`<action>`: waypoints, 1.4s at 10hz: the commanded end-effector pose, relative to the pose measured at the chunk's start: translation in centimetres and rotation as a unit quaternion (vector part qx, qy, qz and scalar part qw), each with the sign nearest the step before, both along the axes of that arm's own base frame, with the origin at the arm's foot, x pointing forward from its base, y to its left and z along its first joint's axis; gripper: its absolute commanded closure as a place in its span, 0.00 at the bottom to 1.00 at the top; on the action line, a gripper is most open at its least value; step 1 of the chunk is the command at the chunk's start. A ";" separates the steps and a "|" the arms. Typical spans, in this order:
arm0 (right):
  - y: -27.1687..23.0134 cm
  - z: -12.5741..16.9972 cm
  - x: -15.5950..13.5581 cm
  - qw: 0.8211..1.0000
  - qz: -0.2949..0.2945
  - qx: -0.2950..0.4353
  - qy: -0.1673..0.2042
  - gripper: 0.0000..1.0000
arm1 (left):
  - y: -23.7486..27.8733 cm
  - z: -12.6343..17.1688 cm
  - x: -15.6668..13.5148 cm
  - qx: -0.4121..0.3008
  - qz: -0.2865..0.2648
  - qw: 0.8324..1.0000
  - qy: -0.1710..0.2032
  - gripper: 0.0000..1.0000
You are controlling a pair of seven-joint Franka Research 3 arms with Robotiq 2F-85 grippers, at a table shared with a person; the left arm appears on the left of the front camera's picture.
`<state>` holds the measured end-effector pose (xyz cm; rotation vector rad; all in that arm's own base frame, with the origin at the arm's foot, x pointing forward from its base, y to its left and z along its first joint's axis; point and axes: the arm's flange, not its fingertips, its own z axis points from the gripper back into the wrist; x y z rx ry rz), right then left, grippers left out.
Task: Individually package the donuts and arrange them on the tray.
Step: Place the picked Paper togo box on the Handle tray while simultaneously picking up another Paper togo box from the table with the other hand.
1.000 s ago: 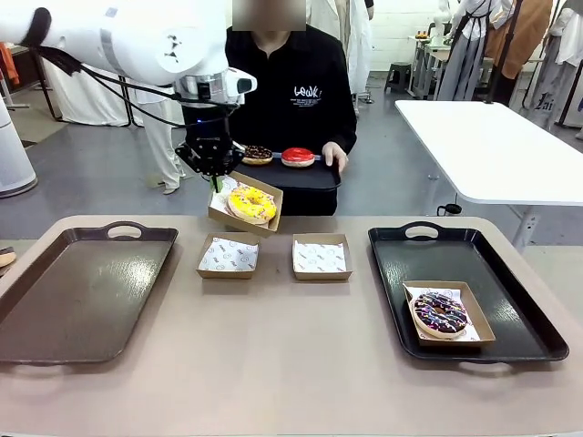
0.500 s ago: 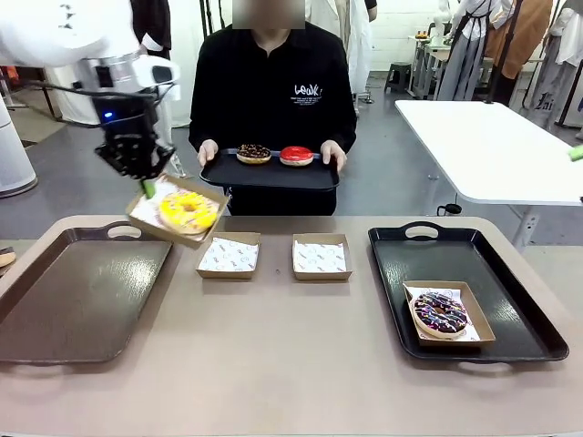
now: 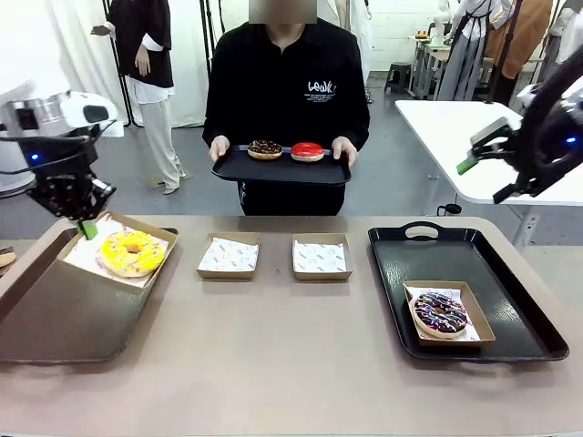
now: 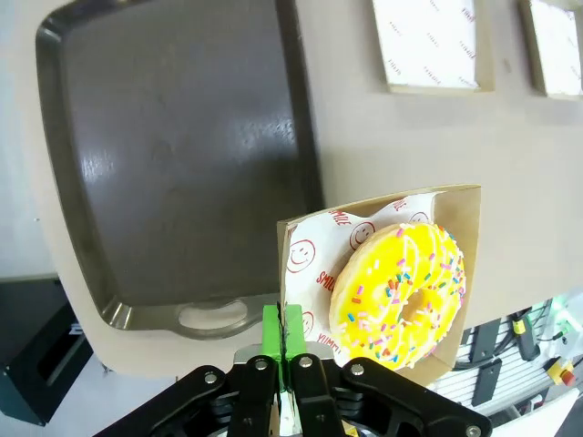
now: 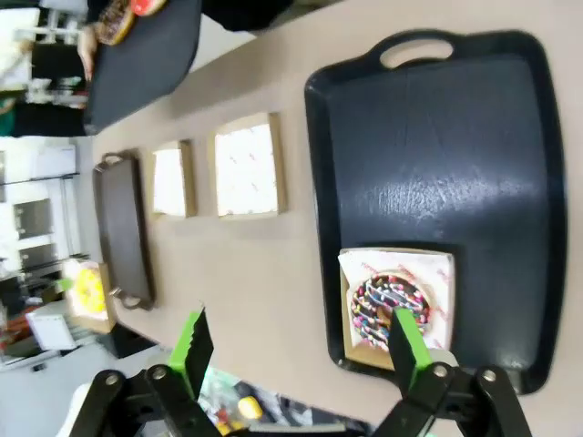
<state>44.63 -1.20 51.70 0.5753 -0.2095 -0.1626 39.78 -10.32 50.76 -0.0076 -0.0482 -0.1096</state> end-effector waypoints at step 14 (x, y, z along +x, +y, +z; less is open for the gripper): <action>6.5 -3.7 -0.5 0.999 0.017 -0.035 0.018 0.00 | 4.7 -2.7 -1.7 0.006 0.018 1.000 -0.007 0.99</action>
